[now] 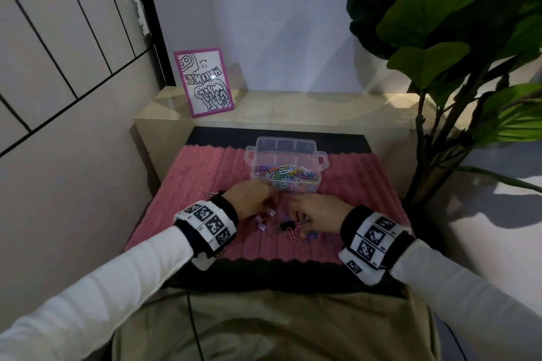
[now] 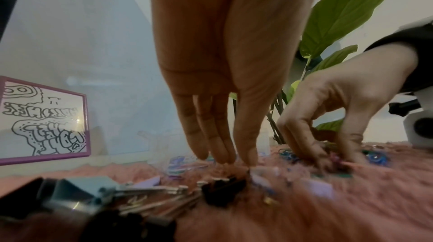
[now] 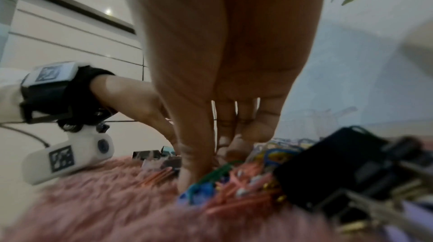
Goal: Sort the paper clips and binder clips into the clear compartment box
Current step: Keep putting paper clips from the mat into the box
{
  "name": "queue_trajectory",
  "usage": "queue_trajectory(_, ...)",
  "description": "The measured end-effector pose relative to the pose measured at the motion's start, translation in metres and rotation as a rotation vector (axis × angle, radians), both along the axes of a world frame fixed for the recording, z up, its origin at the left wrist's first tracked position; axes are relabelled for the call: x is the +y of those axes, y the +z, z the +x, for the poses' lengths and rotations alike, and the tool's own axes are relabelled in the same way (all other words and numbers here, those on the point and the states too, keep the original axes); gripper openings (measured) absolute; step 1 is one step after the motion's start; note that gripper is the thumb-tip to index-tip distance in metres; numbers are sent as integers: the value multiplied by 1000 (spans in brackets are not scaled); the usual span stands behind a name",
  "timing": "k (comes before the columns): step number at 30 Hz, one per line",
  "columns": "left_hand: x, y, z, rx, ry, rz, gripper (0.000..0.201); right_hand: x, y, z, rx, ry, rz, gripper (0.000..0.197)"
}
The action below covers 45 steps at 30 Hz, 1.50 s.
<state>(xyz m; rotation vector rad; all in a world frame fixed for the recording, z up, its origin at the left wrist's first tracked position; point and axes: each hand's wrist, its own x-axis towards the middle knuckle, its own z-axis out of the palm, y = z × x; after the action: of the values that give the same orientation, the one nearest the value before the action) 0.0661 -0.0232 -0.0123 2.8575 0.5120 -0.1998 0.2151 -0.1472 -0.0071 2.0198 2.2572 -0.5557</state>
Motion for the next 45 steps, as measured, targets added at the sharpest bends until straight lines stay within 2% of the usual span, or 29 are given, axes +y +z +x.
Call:
queue_trajectory(2,-6,4,-2,-86,6,27,22,1,0,3,78,-39,30,15)
queue_trajectory(5,-22,10,-6,-247,-9,-67,14,1,2,10,243,-139,69,5)
queue_trajectory(6,-27,11,-6,-225,3,-111,14,0,4,13,309,-180,93,6)
queue_trajectory(8,-33,9,-4,-74,38,-175,18,-2,7,19,453,-269,142,12)
queue_trajectory(10,-39,3,-2,18,83,-182,31,-4,11,24,574,-329,195,13)
queue_trajectory(13,-44,-4,6,15,125,-157,36,-6,16,27,720,-382,227,5)
queue_trajectory(17,-40,6,15,83,96,-210,38,-7,16,28,826,-463,250,10)
queue_trajectory(21,-25,12,11,62,120,-407,27,-11,13,30,1005,-530,254,5)
queue_trajectory(25,-12,15,6,-101,203,-482,20,-13,11,32,1027,-563,272,5)
queue_trajectory(27,-10,25,6,-187,216,-449,17,-13,10,31,1086,-570,243,4)
queue_trajectory(29,-10,32,8,-205,170,-432,15,-10,8,30,1154,-583,229,5)
queue_trajectory(34,-22,24,29,-59,70,-359,14,-3,13,25,1277,-589,258,7)
queue_trajectory(38,-28,12,41,100,-41,-208,19,-5,14,26,1359,-619,257,6)
queue_trajectory(42,-31,8,43,131,-85,-122,16,-8,11,34,1406,-697,243,8)
queue_trajectory(45,-24,8,42,103,-86,-177,14,-6,5,39,1568,-764,243,9)
